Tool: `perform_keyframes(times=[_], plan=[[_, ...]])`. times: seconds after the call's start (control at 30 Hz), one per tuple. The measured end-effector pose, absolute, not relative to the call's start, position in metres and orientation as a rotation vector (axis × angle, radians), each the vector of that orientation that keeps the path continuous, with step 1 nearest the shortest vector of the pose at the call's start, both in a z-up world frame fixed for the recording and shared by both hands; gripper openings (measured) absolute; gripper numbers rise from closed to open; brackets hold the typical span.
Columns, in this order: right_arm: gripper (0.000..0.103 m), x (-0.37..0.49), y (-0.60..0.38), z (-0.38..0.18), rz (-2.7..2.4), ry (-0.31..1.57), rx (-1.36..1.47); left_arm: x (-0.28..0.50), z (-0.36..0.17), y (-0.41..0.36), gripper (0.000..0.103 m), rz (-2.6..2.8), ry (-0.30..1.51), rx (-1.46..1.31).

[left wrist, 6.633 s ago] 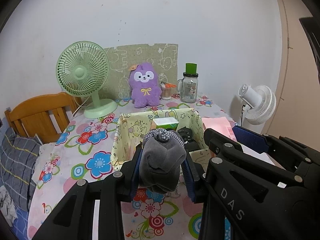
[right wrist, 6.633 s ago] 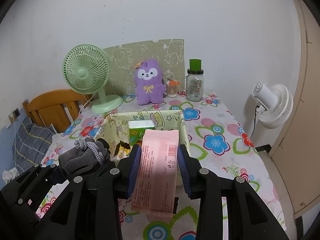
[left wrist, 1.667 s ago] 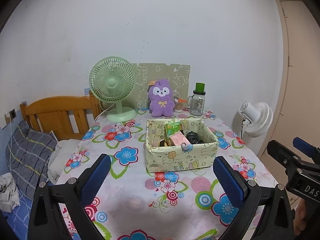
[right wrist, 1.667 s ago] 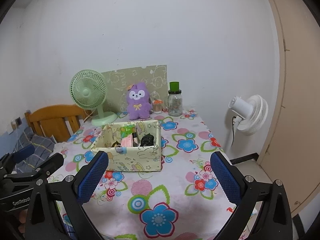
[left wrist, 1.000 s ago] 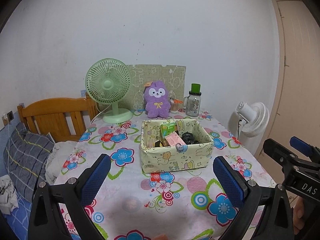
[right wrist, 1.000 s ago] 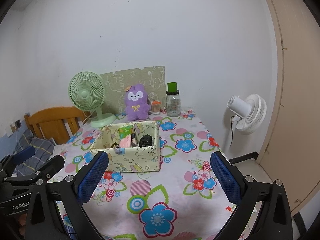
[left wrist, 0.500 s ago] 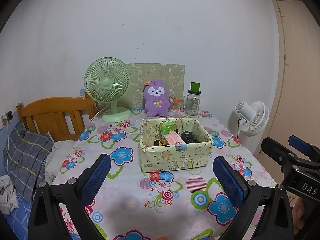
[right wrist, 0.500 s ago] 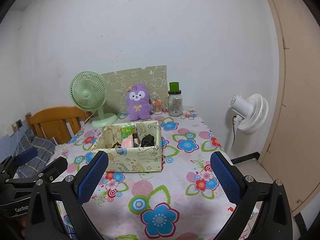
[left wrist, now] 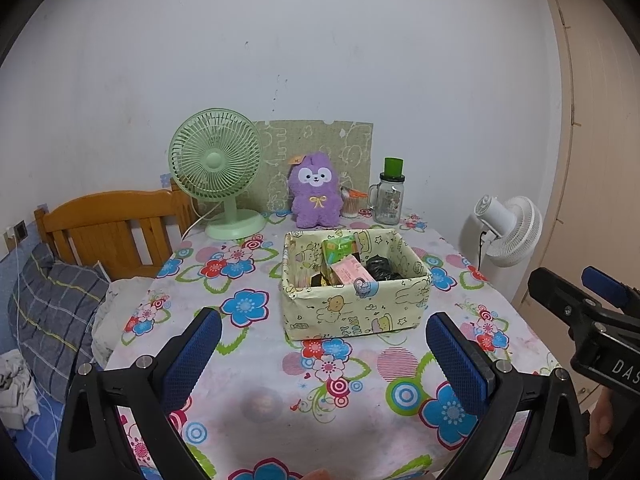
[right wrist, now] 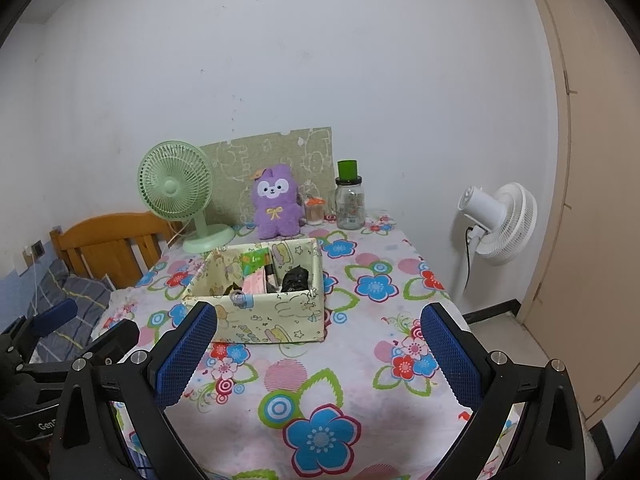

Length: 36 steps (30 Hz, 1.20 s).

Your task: Organize soft objects

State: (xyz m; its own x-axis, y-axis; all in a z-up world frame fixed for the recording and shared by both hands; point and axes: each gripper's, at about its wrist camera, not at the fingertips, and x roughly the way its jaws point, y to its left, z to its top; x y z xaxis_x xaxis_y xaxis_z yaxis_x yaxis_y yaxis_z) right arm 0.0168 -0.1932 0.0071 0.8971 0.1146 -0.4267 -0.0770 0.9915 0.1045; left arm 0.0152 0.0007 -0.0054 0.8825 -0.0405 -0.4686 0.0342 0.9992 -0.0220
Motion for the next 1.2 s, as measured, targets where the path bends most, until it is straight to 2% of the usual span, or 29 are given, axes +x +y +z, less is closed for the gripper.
perform_keyframes(times=[1.2], plan=[[0.103,0.0157,-0.1955,0.0077,0.094,0.441,0.104,0.0157,-0.0028,0.0056,0.103,-0.038,0.480,-0.016]])
